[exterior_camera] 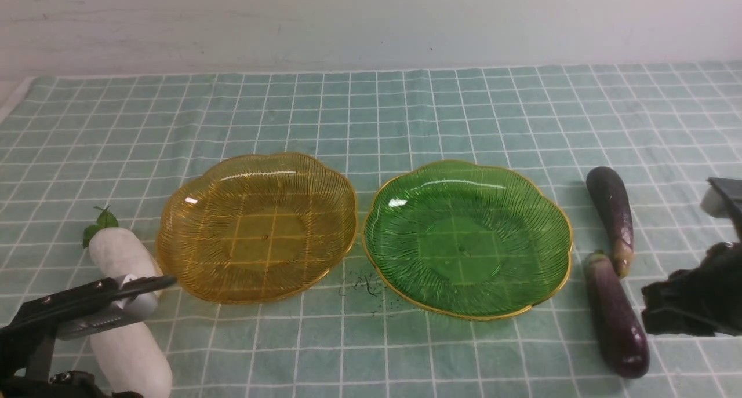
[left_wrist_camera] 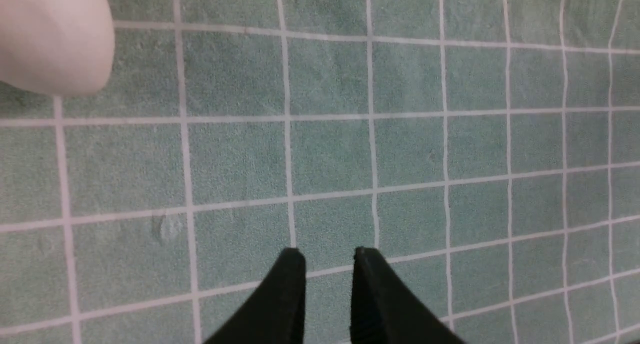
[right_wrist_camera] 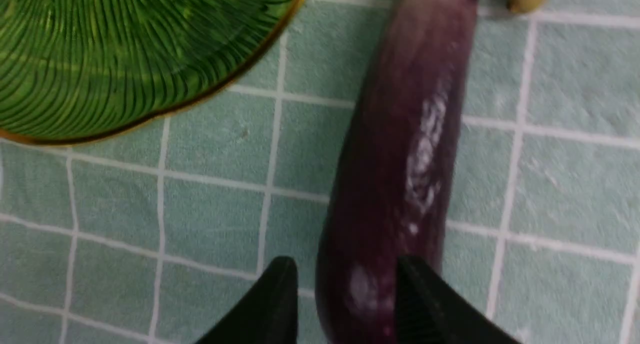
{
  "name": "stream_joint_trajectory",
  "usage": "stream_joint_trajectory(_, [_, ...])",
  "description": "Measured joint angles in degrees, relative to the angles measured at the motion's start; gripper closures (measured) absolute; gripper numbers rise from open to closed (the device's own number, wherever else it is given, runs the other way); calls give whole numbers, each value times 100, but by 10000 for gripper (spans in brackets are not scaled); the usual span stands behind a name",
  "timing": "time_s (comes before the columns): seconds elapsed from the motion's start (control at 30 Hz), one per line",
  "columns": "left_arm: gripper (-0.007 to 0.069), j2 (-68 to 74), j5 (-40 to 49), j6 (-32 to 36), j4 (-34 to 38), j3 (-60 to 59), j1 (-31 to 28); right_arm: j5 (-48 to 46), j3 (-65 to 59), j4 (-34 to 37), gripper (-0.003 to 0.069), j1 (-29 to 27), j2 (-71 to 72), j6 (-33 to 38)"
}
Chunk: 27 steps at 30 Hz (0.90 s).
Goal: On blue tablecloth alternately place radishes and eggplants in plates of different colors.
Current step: 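Put the eggplants into the green plate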
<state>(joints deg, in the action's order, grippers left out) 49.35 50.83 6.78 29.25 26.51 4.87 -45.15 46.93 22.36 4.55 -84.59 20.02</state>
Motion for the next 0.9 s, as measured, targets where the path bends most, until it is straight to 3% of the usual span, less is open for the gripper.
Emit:
stream_joint_trajectory(0.23, [491, 0, 0, 0, 0, 0, 0, 470, 169, -750, 188, 288, -687, -375])
stream_joint_trajectory(0.4, [491, 0, 0, 0, 0, 0, 0, 705, 169, -1066, 132, 293, -1030, -669])
stream_joint_trajectory(0.6, [491, 0, -6, 0, 0, 0, 0, 690, 169, -1079, 154, 299, -1259, -741])
stream_joint_trajectory(0.7, [491, 0, -6, 0, 0, 0, 0, 509, 236, -1087, 236, 308, -1263, -754])
stream_joint_trajectory(0.77, [491, 0, -6, 0, 0, 0, 0, 80, 490, -1132, 302, 312, -1214, -782])
stream_joint_trajectory(0.9, [491, 0, -6, 0, 0, 0, 0, -804, 1171, -1078, 298, 314, -870, -878])
